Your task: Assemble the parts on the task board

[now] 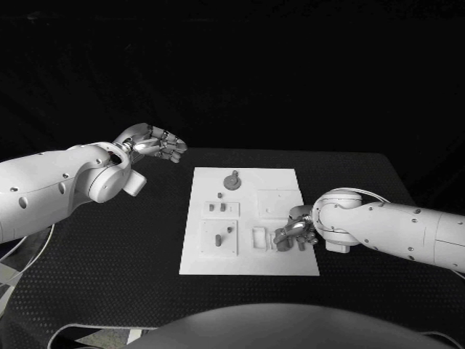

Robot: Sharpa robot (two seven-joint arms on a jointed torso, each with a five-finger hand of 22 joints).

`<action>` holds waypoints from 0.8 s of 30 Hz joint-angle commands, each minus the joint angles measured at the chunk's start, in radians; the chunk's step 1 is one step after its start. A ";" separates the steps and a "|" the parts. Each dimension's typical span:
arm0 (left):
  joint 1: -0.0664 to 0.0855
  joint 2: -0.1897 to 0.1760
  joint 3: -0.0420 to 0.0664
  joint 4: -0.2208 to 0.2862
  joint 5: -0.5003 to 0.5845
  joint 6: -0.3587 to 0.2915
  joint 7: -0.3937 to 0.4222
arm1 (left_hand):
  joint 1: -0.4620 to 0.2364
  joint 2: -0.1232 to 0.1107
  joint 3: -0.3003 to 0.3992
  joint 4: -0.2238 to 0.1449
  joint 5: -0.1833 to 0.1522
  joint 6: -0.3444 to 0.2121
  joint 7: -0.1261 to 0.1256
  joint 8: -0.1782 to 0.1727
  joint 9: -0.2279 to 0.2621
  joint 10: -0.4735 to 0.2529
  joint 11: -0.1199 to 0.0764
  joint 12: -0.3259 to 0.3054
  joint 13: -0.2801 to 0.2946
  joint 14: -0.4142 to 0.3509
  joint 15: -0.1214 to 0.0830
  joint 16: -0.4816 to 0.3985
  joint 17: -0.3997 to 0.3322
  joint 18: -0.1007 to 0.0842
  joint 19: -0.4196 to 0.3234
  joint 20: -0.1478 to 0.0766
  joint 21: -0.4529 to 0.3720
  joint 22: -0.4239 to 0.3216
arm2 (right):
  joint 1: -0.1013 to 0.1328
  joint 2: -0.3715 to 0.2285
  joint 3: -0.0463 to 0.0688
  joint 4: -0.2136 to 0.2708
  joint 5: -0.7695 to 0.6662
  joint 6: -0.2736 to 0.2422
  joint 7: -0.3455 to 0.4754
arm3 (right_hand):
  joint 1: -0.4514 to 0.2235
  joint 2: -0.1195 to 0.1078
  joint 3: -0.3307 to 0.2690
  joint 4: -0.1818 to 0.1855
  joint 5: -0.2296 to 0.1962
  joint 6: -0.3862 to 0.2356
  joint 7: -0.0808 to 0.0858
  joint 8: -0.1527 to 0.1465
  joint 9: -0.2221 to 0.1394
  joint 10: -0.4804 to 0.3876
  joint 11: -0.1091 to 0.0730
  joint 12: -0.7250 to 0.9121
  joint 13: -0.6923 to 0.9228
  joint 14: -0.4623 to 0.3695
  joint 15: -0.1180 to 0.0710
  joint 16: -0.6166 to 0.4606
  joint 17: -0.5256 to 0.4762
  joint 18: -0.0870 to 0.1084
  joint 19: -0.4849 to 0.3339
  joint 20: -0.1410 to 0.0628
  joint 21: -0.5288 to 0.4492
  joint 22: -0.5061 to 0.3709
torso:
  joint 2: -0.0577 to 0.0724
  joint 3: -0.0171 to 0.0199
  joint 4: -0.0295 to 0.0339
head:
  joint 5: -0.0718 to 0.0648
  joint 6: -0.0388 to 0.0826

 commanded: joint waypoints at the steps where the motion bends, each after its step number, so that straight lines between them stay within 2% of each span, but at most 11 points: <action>1: 0.001 -0.001 0.001 0.003 0.004 0.010 0.006 | -0.010 -0.001 -0.001 0.006 0.004 -0.006 -0.004 0.003 -0.002 0.006 0.002 -0.004 -0.001 0.009 0.002 -0.006 0.001 0.014 0.000 -0.002 0.002 -0.001 | -0.006 0.001 -0.003 0.004 0.003 -0.011 0.005 | 0.017 0.053 0.002 -0.059 0.001 0.004 0.003 -0.008 -0.010 0.006 -0.001 0.005 -0.002 0.002 -0.005 0.007 -0.002 0.052 -0.006 0.004 0.008 0.017 | 0.000 -0.0005 -0.0001 | 0.000 0.000; 2: 0.001 -0.001 0.001 0.003 0.004 0.010 0.006 | -0.010 -0.001 -0.001 0.006 0.004 -0.006 -0.004 0.003 -0.002 0.006 0.002 -0.004 -0.001 0.009 0.002 -0.006 0.001 0.014 0.000 -0.002 0.002 -0.001 | -0.006 0.000 -0.003 0.006 0.004 -0.014 0.006 | 0.016 0.076 -0.006 -0.109 -0.001 0.007 0.003 -0.009 -0.011 0.007 0.002 0.007 -0.004 0.002 -0.004 0.007 -0.004 0.052 -0.007 0.009 0.009 0.016 | 0.000 -0.0008 0.0001 | 0.000 0.000; 3: 0.001 -0.001 0.001 0.003 0.004 0.009 0.006 | -0.010 -0.001 -0.001 0.006 0.004 -0.006 -0.004 0.003 -0.002 0.006 0.002 -0.004 -0.001 0.009 0.002 -0.006 0.001 0.014 0.000 -0.002 0.002 -0.001 | -0.006 -0.001 -0.003 0.009 0.006 -0.019 0.007 | 0.019 0.090 -0.003 -0.126 0.001 0.008 0.004 -0.010 -0.012 0.007 0.000 0.007 -0.005 0.002 -0.004 0.007 -0.004 0.052 -0.007 0.010 0.009 0.015 | 0.000 -0.0007 0.0003 | 0.000 0.000; 6: 0.001 -0.002 0.000 0.004 0.004 0.010 0.006 | -0.010 -0.001 -0.001 0.006 0.004 -0.006 -0.004 0.003 -0.002 0.006 0.002 -0.004 -0.001 0.009 0.002 -0.006 0.001 0.014 0.000 -0.002 0.002 -0.001 | -0.006 -0.005 -0.003 0.017 0.012 -0.033 0.007 | 0.022 0.111 0.002 -0.151 0.002 0.011 0.003 -0.010 -0.013 0.008 0.000 0.008 -0.007 0.003 -0.004 0.007 -0.005 0.052 -0.006 0.011 0.010 0.014 | -0.001 -0.0006 0.0004 | 0.000 0.000; 9: 0.001 -0.003 0.000 0.004 0.004 0.010 0.005 | -0.010 -0.001 -0.001 0.006 0.004 -0.006 -0.004 0.003 -0.002 0.006 0.001 -0.004 -0.001 0.009 0.001 -0.006 0.001 0.014 0.000 -0.002 0.002 -0.001 | -0.005 -0.015 -0.003 0.033 0.021 -0.048 0.005 | 0.034 0.125 0.007 -0.158 0.002 0.015 0.002 -0.009 -0.013 0.010 -0.001 0.009 -0.008 0.003 -0.005 0.008 -0.006 0.052 -0.005 0.011 0.011 0.015 | 0.000 -0.0002 0.0000 | 0.001 0.000; 14: 0.001 -0.003 0.000 0.004 0.004 0.010 0.004 | -0.010 -0.001 0.000 0.006 0.004 -0.006 -0.004 0.003 -0.002 0.006 0.001 -0.004 -0.001 0.009 0.001 -0.006 0.001 0.014 0.000 -0.002 0.002 -0.001 | -0.001 -0.031 -0.002 0.058 0.039 -0.062 0.003 | 0.048 0.125 0.008 -0.159 0.002 0.018 0.001 -0.009 -0.012 0.011 -0.002 0.011 -0.008 0.003 -0.006 0.009 -0.006 0.052 -0.006 0.011 0.013 0.016 | 0.000 -0.0004 -0.0003 | 0.000 0.000; 24: 0.001 -0.003 0.000 0.004 0.004 0.013 0.003 | -0.010 -0.002 0.000 0.007 0.004 -0.006 -0.004 0.003 -0.002 0.006 0.001 -0.004 -0.002 0.009 0.001 -0.006 0.002 0.014 0.000 -0.002 0.002 -0.001 | 0.028 -0.057 0.006 0.095 0.070 -0.082 0.006 | 0.053 0.114 0.002 -0.159 0.001 0.021 0.001 -0.008 -0.012 0.011 -0.002 0.012 -0.009 0.003 -0.006 0.009 -0.007 0.052 -0.008 0.012 0.014 0.016 | 0.000 0.0002 -0.0001 | -0.002 0.000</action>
